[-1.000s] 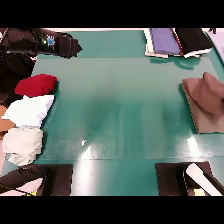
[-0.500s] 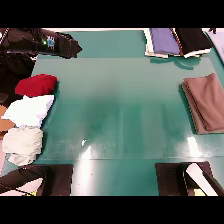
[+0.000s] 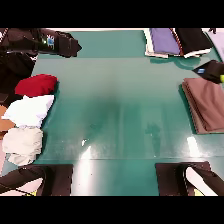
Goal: Fold the shirts.
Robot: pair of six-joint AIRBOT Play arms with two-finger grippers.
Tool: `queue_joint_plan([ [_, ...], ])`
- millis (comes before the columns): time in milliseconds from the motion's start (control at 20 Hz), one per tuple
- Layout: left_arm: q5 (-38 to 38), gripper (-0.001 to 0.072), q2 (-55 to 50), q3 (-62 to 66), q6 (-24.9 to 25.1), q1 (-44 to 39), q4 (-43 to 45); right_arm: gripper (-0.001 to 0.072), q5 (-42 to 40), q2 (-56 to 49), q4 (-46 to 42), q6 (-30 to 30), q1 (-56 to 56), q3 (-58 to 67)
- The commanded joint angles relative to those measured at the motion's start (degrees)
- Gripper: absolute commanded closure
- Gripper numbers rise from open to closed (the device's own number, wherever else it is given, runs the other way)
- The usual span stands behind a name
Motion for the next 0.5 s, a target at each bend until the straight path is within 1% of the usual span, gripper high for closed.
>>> queue_joint_plan([
  [0, 0.66, 0.0682, 0.0, 0.0, 0.0, 0.02, 0.02, 0.0696, -1.27, -2.49, 0.83, -0.13, 10.01, 0.15],
  [150, 2.34, 0.0682, 0.0, 0.0, 0.0, 0.04, 0.0, 0.0692, -1.29, -4.07, 0.85, -0.59, 12.98, 0.15],
  [450, 6.19, 0.0682, 0.0, 0.0, -0.02, 0.02, 0.0, 0.0692, -1.25, -4.24, 0.87, -0.57, 13.22, 0.15],
])
